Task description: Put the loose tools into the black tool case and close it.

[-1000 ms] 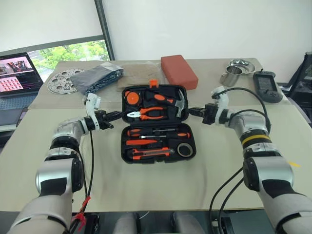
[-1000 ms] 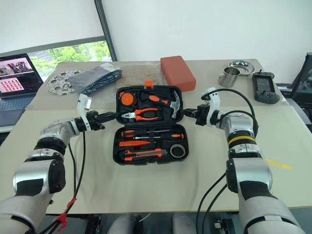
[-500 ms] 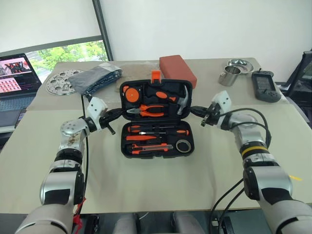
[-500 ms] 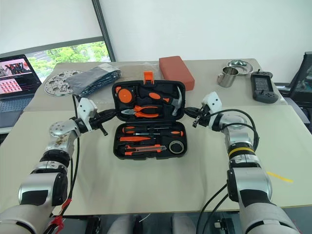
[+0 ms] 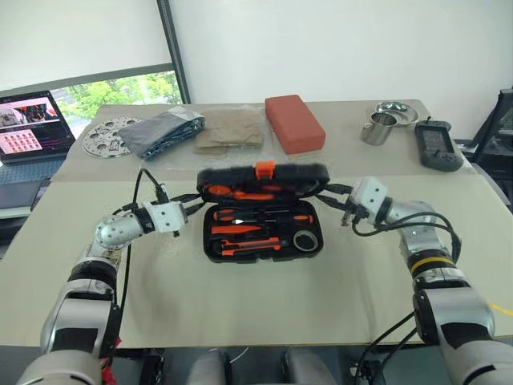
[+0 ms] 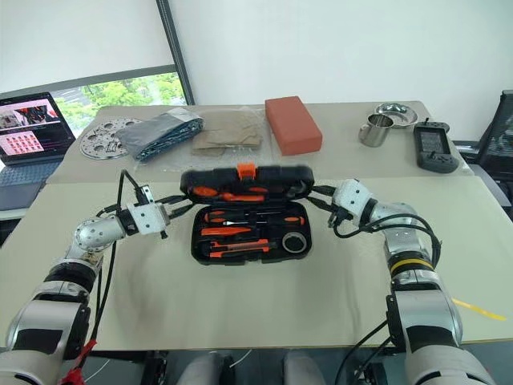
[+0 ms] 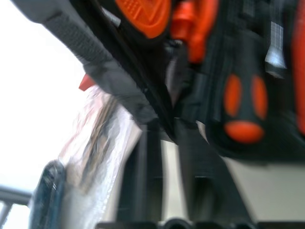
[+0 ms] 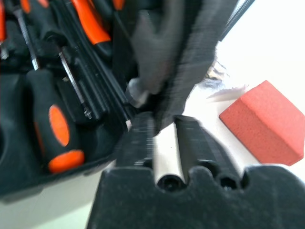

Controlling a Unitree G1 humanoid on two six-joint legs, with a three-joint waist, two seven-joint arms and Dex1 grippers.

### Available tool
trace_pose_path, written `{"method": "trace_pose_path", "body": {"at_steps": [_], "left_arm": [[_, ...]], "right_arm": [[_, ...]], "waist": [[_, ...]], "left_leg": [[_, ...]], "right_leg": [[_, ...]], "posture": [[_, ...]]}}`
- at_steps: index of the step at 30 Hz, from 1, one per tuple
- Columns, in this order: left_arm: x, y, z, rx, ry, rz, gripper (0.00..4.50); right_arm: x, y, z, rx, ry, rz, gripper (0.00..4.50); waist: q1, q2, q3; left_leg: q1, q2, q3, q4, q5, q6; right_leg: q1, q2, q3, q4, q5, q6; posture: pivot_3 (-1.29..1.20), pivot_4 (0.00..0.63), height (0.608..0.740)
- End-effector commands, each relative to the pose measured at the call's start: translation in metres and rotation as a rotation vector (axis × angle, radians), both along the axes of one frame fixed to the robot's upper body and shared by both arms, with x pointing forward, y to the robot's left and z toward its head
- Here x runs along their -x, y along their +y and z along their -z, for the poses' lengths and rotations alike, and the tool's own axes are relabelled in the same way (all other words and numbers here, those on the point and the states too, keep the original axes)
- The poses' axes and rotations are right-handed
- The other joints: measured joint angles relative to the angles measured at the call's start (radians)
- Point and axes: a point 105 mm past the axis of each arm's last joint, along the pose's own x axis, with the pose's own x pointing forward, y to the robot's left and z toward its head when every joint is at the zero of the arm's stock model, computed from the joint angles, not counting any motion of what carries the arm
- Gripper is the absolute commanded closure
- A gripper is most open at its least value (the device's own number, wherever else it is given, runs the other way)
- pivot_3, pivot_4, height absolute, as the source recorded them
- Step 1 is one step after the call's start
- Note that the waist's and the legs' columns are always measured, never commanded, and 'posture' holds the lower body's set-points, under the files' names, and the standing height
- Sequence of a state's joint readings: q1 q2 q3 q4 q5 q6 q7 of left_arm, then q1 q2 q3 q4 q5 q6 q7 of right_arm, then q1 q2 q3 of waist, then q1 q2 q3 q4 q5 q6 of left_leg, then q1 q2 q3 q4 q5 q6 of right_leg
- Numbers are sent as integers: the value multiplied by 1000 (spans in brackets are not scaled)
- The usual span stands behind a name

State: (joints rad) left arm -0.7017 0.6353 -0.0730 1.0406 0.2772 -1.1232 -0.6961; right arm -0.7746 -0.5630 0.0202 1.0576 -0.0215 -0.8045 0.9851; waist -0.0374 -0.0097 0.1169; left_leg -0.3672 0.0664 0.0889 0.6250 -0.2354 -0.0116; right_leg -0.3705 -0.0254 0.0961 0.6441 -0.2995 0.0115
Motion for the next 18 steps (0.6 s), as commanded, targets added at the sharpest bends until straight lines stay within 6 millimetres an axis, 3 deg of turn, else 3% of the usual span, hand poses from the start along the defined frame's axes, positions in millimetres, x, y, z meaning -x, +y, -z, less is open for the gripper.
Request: {"method": "trace_pose_path", "body": {"at_steps": [1, 6, 7, 11, 18], "left_arm": [[22, 7, -7, -170, -147, 125, 2249], [47, 37, -3, -266, -192, 147, 585], [48, 40, -4, -273, -197, 145, 40], [50, 57, -1, -280, -175, 80, 40], [2, 54, -31, 102, -113, -174, 40]], "right_arm": [[6, -23, 1, 51, -9, 37, 1915], [16, -49, 8, 92, 14, 85, 292], [17, -51, 8, 94, 15, 88, 0], [24, -55, 8, 51, 17, 85, 0], [56, -41, 8, -147, 156, -11, 0]], "waist": [[-3, 0, 0], [-10, 0, 0], [-10, 0, 0], [-9, -1, 1], [12, -1, 0]], "left_leg": [[0, 0, 0, 0, 0, 0], [4, 2, 4, -3, 0, 0], [5, 2, 5, -4, 0, 0], [12, 2, 12, -6, 0, 0], [13, 3, 17, -6, 0, 0]], "right_leg": [[0, 0, 0, -2, 0, 0], [0, -1, 2, -2, 0, 0], [0, -2, 3, -1, 0, 0], [3, -4, 3, -1, 0, 0], [4, -6, 1, 1, -1, 1]], "posture": [[0, 150, 740], [0, 150, 740], [0, 150, 740], [0, 150, 740], [0, 150, 740]]}}
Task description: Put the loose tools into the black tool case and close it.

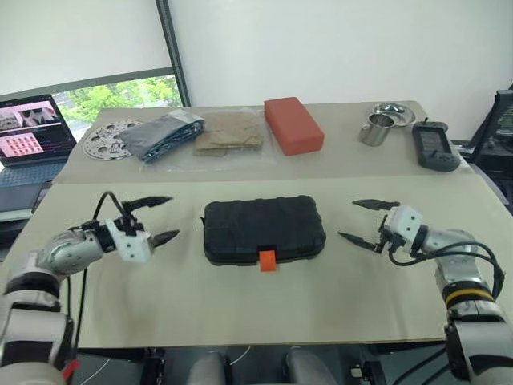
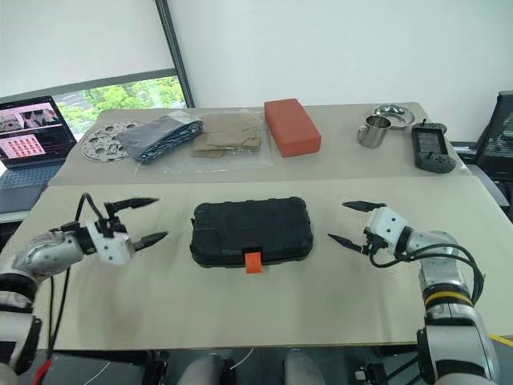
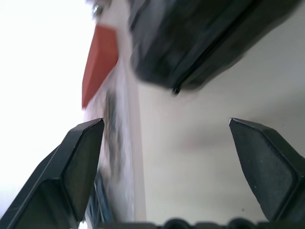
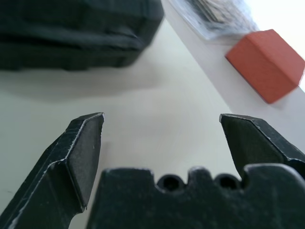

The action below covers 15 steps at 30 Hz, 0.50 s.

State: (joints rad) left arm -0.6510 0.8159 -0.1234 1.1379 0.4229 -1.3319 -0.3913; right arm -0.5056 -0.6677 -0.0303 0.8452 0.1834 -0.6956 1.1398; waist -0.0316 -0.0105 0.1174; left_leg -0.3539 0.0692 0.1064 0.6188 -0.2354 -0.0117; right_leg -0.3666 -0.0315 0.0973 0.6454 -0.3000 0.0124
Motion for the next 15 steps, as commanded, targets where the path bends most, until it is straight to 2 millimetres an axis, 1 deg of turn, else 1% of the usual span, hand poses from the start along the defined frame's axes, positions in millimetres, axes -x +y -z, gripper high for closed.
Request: {"method": "trace_pose_path", "body": {"at_steps": [1, 2, 3, 5, 8, 11, 13, 15], "left_arm": [[-28, 2, -33, 255, 47, -107, 40], [-32, -1, -36, 314, 86, -100, 40], [-38, -9, -44, 391, 130, -80, 40], [-43, -22, -53, 498, 211, -28, 40], [-48, -51, -72, 639, 325, 79, 40], [-48, -77, -82, 691, 432, 168, 40], [-43, -101, -81, 681, 539, 249, 40], [-36, -116, -76, 625, 608, 310, 40]], "right_arm": [[20, 7, -20, -120, 54, -41, 0], [28, 11, -20, -138, 94, -52, 0], [41, 17, -20, -164, 154, -71, 0], [60, 29, -20, -192, 241, -98, 0], [91, 45, -9, -183, 444, -138, 0], [107, 61, -1, -195, 568, -150, 0], [117, 73, 5, -196, 649, -178, 0], [121, 82, 10, -194, 694, -195, 0]], "waist": [[9, 0, 0], [10, 0, 0], [12, 0, 0], [16, 0, 0], [16, 0, 0], [7, -1, 0], [0, -2, 1], [-2, -2, 1]], "left_leg": [[-1, 0, 1, 1, 0, 0], [-2, 0, 1, 1, 0, 0], [-2, 0, 1, 0, 0, 0], [-5, 0, 0, 0, 0, 0], [-6, 0, -1, 2, 0, 0], [-10, 0, -5, 7, 0, 0], [-12, -1, -8, 8, 0, -1], [-12, -2, -11, 9, 1, -1]], "right_leg": [[-1, 0, 0, 1, 0, 0], [-1, 1, 0, 1, 0, 0], [-2, 2, 0, 1, 0, 0], [-4, 3, -1, 1, 0, 0], [-4, 6, -1, 0, 0, 0], [-4, 8, 0, -1, -1, 1], [-2, 8, 0, -1, -1, 3], [-2, 9, -1, 0, -4, 7]], "posture": [[0, 150, 740], [0, 150, 740], [0, 150, 740], [0, 150, 740], [0, 150, 740], [0, 150, 740], [0, 150, 740], [0, 150, 740]]}}
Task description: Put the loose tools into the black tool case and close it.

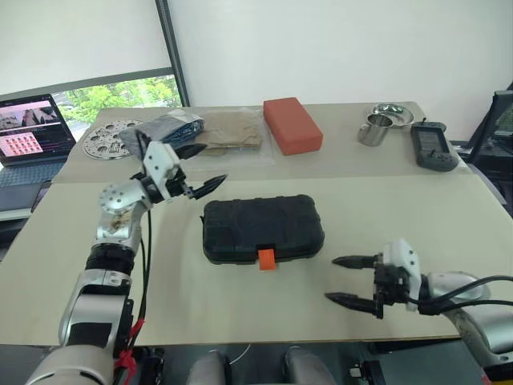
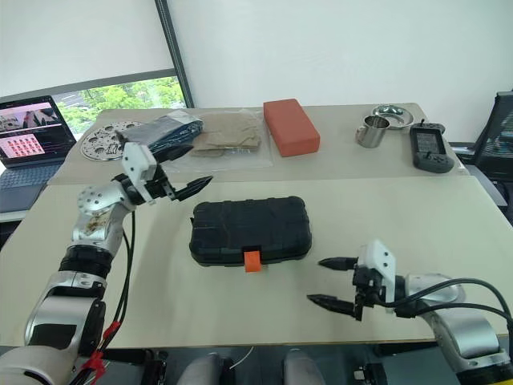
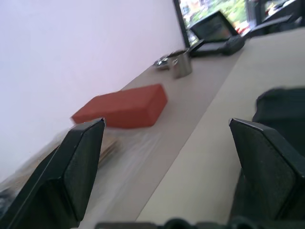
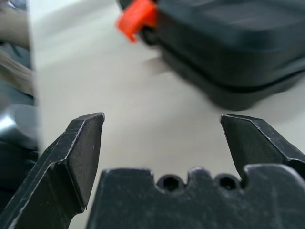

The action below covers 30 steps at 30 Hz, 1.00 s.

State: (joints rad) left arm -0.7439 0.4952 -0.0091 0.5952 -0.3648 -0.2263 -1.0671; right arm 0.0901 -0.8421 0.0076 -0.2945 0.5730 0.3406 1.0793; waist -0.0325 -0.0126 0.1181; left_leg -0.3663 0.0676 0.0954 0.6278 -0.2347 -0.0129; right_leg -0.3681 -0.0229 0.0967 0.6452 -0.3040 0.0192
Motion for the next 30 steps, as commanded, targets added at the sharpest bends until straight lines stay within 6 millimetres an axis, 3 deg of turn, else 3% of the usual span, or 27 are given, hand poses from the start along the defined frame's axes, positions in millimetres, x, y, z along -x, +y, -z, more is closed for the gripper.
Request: {"method": "trace_pose_path", "body": {"at_steps": [1, 6, 11, 15, 17, 22, 26, 30], "left_arm": [[12, -27, -2, -50, 44, 162, 40], [19, -41, 23, -112, 183, 263, 40], [8, -18, 54, -125, 328, 177, 40], [3, -11, 62, -136, 352, 145, 40], [2, -11, 62, -128, 353, 138, 40], [3, -18, 63, -109, 349, 148, 40], [11, -29, 79, -146, 373, 160, 40], [16, -37, 91, -165, 395, 137, 40]], "right_arm": [[5, 18, -1, -15, 41, -43, 0], [-20, 34, -3, -29, -22, -23, 0], [-99, 21, -36, -94, -341, 257, 0], [-127, 13, -43, -70, -418, 364, 0], [-131, 14, -44, -70, -426, 376, 0], [-115, 23, -45, -86, -391, 387, 0], [-92, 31, -48, -103, -319, 427, 0], [-67, 42, -37, -48, -211, 500, 0]], "waist": [[-2, 0, 0], [-11, -1, 0], [-16, -2, 1], [-10, -1, 1], [-3, -1, 0], [12, 0, 0], [17, 1, -1], [20, 2, -3]], "left_leg": [[0, 0, -1, 0, 0, 0], [-1, -1, -6, 2, 0, 0], [-2, -2, -10, 2, 1, 1], [-2, -2, -11, 1, 2, 4], [-2, -2, -11, 0, 2, 4], [-5, -2, -12, -1, 2, 4], [-6, -3, -12, -1, 2, 4], [-6, -2, -13, -1, 2, 4]], "right_leg": [[0, 0, 0, 0, 0, 0], [-1, 2, 0, -1, 0, 0], [-2, 4, 2, -2, 0, -1], [-3, 4, 1, -1, 3, -4], [-2, 4, 1, -1, 4, -6], [-3, 4, 1, -2, 4, -6], [-3, 4, 1, -3, 4, -6], [-2, 3, 1, -3, 4, -6]], "posture": [[0, 150, 740], [0, 150, 740], [0, 150, 740], [0, 150, 740], [0, 150, 740], [0, 150, 740], [0, 150, 740], [0, 150, 740]]}}
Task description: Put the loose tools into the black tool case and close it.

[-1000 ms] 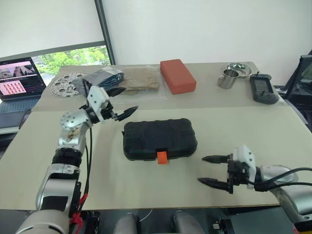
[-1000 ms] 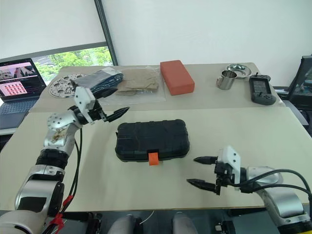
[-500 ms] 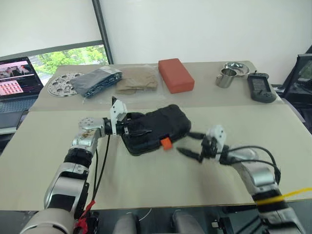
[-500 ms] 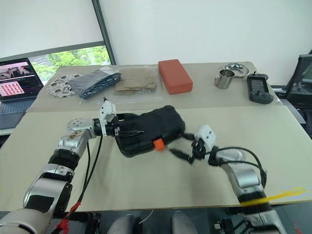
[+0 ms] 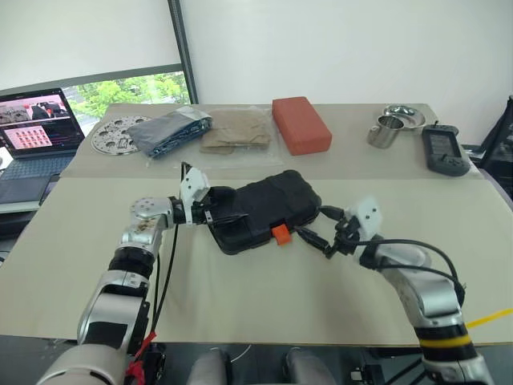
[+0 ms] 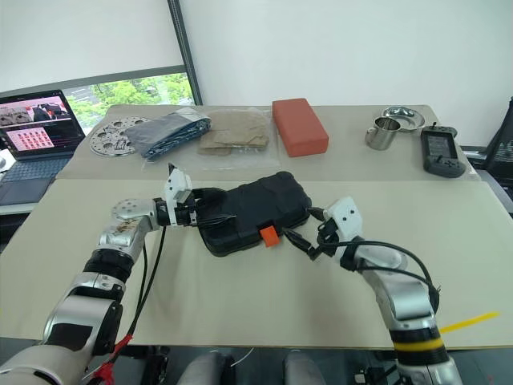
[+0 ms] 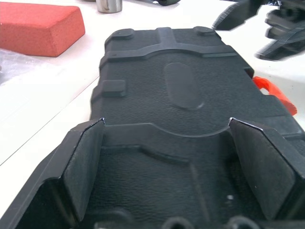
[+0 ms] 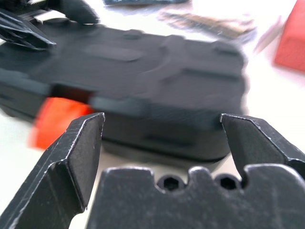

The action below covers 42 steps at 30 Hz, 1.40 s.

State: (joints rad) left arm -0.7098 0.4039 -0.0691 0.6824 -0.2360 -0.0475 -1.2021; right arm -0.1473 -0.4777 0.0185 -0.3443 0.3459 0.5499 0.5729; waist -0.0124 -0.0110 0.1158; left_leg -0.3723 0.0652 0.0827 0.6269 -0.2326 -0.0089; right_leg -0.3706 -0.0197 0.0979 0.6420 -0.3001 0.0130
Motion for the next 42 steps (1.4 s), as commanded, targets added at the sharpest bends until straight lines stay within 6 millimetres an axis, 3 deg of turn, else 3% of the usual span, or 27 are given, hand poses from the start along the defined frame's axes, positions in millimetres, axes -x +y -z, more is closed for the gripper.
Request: {"method": "trace_pose_path", "body": {"at_steps": [1, 8, 13, 17, 22, 24, 42], "left_arm": [[4, -10, 15, -43, 43, -18, 40], [1, -28, 10, 13, 66, -96, 40], [1, -29, 10, 22, 70, -144, 40], [8, -28, 15, 23, 82, -157, 0], [11, -25, 17, 14, 88, -165, 0], [11, -25, 17, 10, 87, -170, 0], [14, -26, 20, 14, 94, -174, 0]], "right_arm": [[18, 15, -9, -3, 35, 20, 0], [22, 40, -2, 13, 102, 88, 0], [17, 44, -1, 27, 107, 153, 0], [14, 45, -2, 65, 74, 174, 948], [13, 47, -4, 75, 59, 172, 2928], [10, 48, -5, 86, 43, 175, 3321], [4, 51, -4, 87, 40, 203, 3320]], "waist": [[0, 0, 0], [10, -2, -2], [18, -1, -3], [16, -1, -5], [6, -1, -5], [2, -1, -5], [-5, -2, -5]], "left_leg": [[0, 0, 0, 0, 0, 0], [0, -4, -2, 2, 2, 2], [-5, -9, -9, 2, 2, 3], [-9, -14, -16, 2, 3, 5], [-11, -15, -21, 1, 4, 5], [-11, -15, -22, 1, 4, 5], [-11, -16, -25, 1, 4, 6]], "right_leg": [[0, 0, 0, 0, 0, 0], [2, -2, -1, 0, -3, 5], [2, -4, 0, -1, -1, 3], [1, -5, 1, -1, -2, 5], [1, -4, 0, -2, -2, 5], [1, -4, 0, -2, -2, 5], [1, -4, 0, -2, -3, 5]], "posture": [[0, 150, 740], [0, 150, 740], [0, 150, 740], [0, 150, 740], [0, 150, 740], [0, 150, 740], [0, 150, 740]]}}
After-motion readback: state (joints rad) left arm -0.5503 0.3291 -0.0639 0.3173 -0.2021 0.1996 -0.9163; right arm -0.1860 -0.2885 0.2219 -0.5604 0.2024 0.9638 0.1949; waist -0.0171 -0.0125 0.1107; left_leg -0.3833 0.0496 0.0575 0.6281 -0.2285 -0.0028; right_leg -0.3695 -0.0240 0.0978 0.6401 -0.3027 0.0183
